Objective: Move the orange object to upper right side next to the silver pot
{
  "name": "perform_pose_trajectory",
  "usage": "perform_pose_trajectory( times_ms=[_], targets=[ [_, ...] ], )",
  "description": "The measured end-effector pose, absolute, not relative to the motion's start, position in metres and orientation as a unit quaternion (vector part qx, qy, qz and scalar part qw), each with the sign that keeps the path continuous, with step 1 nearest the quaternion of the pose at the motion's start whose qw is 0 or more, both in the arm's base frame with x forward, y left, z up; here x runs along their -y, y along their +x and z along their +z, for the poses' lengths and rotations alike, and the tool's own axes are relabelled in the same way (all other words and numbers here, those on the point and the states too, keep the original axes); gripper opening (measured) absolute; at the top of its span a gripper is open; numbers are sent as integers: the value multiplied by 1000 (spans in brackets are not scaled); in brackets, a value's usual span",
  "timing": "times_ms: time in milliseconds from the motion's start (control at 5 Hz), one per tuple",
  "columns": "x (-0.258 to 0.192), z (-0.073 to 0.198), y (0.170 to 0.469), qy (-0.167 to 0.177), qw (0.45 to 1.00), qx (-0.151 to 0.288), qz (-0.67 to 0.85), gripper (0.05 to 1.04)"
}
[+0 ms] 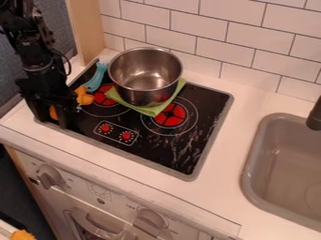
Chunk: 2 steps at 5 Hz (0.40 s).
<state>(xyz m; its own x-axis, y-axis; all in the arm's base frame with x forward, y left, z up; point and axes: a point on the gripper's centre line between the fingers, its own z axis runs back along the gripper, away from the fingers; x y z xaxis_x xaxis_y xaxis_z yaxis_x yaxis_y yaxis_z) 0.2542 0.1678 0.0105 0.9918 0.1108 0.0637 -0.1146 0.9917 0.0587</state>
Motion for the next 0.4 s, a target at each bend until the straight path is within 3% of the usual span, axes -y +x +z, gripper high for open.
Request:
perform_pose_trajectory(
  times_ms=[200, 400],
  targets=[
    [-169, 11, 254, 36, 997, 29, 57, 389],
    [-167, 11, 254, 40, 998, 24, 50, 313]
  ],
)
